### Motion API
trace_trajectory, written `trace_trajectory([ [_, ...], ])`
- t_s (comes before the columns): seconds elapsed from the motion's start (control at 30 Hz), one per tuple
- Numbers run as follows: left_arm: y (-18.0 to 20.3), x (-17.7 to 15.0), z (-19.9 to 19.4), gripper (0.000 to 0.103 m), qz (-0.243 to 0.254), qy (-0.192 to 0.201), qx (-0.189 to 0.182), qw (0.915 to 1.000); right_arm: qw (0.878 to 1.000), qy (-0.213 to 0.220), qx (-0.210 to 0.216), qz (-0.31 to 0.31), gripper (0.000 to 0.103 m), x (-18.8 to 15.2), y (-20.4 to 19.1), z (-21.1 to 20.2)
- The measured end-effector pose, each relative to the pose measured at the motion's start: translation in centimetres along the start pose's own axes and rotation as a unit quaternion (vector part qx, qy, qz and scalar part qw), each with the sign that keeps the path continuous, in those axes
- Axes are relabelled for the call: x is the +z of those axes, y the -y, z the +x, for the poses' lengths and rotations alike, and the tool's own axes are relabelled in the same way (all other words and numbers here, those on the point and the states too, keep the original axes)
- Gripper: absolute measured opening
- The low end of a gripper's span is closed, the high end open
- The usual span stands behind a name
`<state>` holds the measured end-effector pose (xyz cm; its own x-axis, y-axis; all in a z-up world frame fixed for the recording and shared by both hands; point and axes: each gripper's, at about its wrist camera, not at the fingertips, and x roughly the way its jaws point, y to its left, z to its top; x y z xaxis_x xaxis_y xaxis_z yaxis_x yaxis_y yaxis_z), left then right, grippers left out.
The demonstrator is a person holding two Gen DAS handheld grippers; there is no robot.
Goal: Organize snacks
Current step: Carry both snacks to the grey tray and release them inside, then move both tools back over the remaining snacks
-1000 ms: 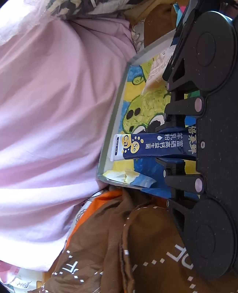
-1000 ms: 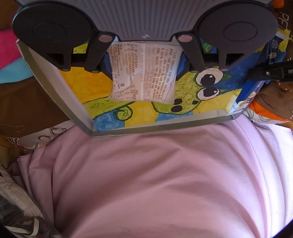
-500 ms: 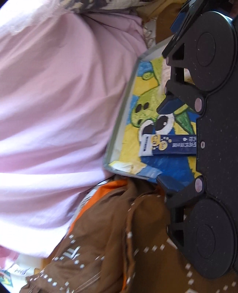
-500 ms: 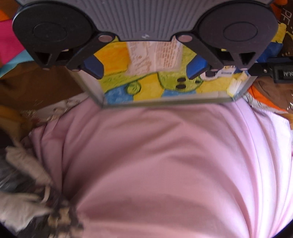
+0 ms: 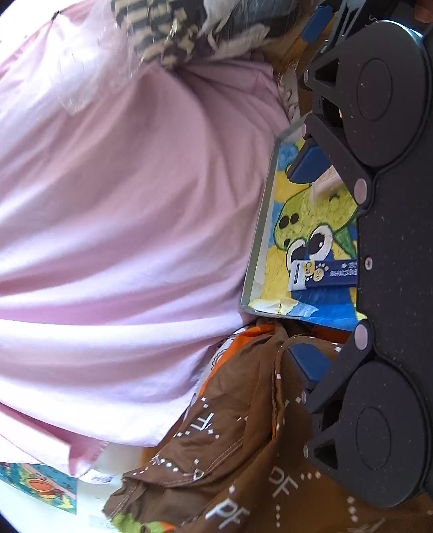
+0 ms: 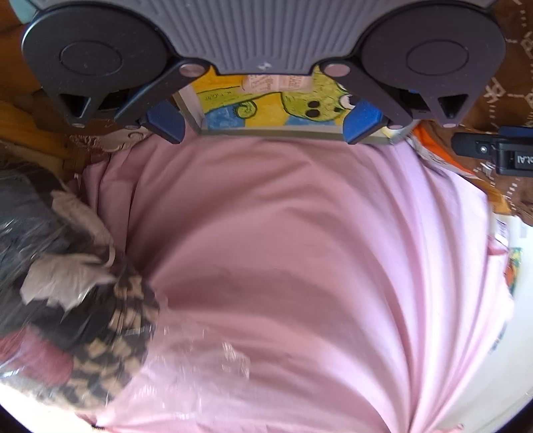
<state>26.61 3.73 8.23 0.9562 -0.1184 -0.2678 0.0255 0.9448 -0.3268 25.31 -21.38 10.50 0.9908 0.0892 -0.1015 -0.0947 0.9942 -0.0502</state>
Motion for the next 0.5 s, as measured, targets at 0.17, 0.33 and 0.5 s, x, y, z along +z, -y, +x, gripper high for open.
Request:
trace_trajectory([
  [0.17, 0.2, -1.6, -3.3, 0.102, 0.018, -0.001, -0.004, 0.9998, 1.000, 0.019, 0.018, -0.004, 0.103, -0.2, -0.1, -3.7],
  [0.33, -0.3, -3.5, -5.5, 0.102, 0.046, -0.030, 0.002, 0.9985, 0.999, 0.035, 0.025, -0.028, 0.103, -1.1, -0.1, -6.9],
  [0.5, -1.6, -5.0, -7.3, 0.102, 0.049, -0.050, 0.011, 0.9975, 0.999, 0.028, 0.026, -0.032, 0.103, -2.3, -0.4, -9.9],
])
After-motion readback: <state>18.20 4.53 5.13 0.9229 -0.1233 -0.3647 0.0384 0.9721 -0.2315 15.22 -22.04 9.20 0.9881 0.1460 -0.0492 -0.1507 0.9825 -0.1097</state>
